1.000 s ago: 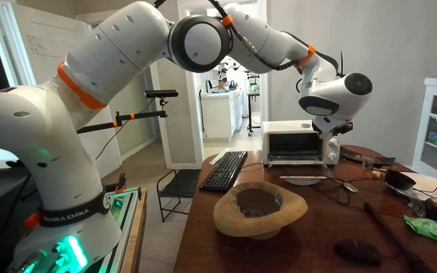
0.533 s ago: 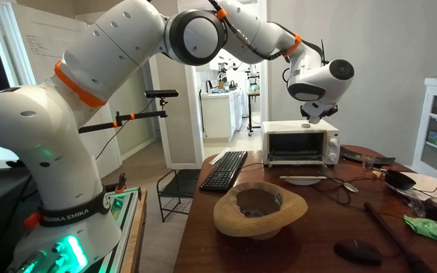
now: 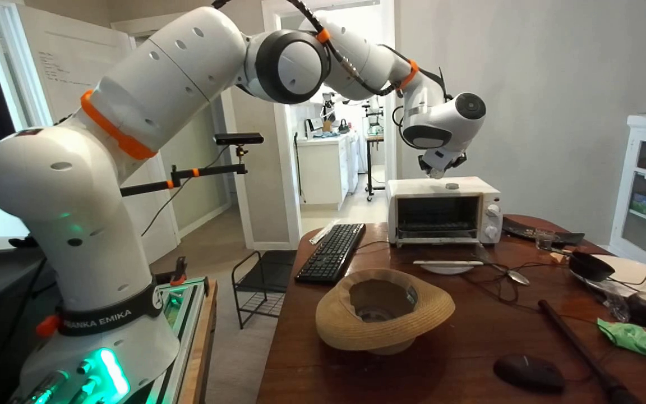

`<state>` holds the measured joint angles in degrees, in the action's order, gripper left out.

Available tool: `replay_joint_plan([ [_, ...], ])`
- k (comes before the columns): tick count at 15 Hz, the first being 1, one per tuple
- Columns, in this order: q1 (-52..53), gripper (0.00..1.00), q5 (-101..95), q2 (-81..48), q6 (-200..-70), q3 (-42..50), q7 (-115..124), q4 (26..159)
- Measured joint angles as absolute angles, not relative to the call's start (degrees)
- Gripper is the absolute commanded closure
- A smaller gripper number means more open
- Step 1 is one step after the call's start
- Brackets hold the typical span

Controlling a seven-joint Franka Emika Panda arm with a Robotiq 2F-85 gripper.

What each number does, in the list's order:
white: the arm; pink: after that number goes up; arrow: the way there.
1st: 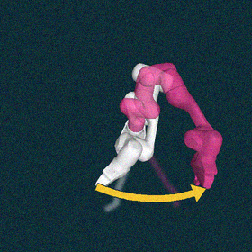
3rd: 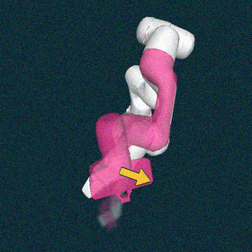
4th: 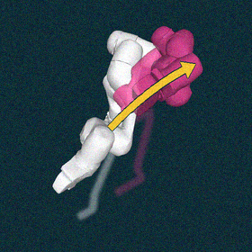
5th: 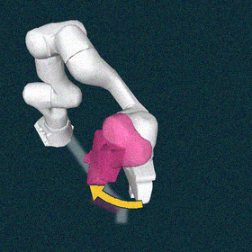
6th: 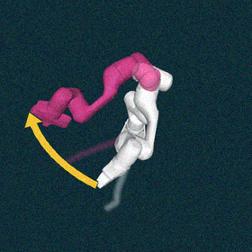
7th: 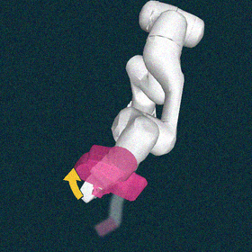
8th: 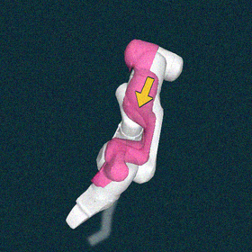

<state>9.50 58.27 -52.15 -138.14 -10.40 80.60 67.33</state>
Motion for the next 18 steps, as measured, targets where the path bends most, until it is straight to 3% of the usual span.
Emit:
replay_joint_plan([
  [18,12.1,0.77,68.4,-52.2,-151.5,-15.0,73.7,73.0],
])
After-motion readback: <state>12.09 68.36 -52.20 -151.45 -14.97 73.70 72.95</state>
